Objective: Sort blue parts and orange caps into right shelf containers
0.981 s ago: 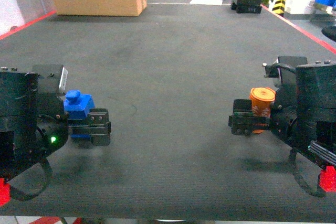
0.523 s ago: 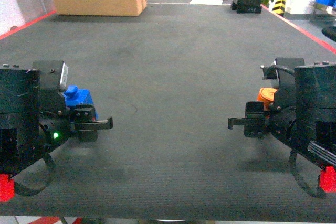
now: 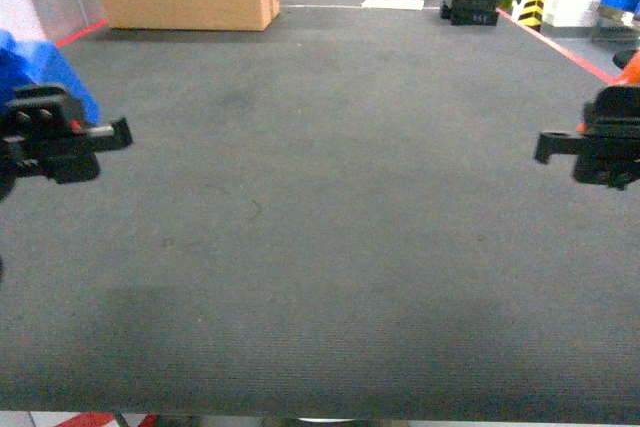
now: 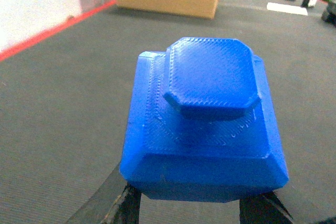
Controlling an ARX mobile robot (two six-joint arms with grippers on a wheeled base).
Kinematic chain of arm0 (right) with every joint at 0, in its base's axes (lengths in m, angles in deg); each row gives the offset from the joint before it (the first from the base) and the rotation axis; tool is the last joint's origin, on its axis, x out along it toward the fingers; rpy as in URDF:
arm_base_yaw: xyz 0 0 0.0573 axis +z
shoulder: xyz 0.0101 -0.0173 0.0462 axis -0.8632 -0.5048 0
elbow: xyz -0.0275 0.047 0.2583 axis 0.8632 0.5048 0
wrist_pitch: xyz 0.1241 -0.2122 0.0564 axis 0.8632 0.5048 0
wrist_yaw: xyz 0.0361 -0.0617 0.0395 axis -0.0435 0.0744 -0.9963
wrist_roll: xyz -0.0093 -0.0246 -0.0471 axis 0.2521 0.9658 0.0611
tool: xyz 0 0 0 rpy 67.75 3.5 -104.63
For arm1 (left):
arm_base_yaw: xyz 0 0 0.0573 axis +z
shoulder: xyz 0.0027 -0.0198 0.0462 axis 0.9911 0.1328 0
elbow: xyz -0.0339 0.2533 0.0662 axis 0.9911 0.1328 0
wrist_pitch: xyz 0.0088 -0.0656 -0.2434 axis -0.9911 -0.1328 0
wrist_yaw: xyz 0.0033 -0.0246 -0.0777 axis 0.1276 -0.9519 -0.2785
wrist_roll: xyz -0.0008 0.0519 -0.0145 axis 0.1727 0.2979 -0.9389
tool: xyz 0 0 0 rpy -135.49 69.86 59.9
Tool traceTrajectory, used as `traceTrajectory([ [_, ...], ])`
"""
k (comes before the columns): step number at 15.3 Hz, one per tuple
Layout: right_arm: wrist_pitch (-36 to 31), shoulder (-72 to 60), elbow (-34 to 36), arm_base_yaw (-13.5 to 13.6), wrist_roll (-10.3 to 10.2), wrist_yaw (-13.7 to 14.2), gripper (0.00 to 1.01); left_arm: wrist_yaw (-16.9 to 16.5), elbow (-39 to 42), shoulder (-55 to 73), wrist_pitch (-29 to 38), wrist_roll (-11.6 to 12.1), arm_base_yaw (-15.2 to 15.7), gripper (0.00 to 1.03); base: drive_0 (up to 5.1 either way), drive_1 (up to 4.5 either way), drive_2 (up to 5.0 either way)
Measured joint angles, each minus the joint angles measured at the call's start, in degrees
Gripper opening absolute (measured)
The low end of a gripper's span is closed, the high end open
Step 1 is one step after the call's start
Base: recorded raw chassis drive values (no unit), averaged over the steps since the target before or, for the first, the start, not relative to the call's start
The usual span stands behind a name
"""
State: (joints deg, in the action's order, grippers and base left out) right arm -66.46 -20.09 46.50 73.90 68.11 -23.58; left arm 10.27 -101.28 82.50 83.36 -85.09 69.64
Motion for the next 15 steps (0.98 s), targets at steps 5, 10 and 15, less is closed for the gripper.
traceTrajectory([
  [5, 7.6, 33.3, 15.6, 0.0, 3.8, 5.7, 0.44, 11.4, 12.2, -24.4, 0.8, 5.9, -6.5, 0.42, 0.0, 0.00, 0.0],
  [10, 16.2, 58.3, 19.1, 3.8, 6.8, 8.7, 0.44, 17.3, 16.1, -42.5, -5.2, 11.0, -11.8, 0.42, 0.0, 0.00, 0.0],
  [15, 34.2, 62.1, 17.0, -0.6, 5.1, -3.3, 0.44, 4.2, 14.6, -50.4, -25.9, 8.2, -8.0, 0.42, 0.0, 0.00, 0.0],
])
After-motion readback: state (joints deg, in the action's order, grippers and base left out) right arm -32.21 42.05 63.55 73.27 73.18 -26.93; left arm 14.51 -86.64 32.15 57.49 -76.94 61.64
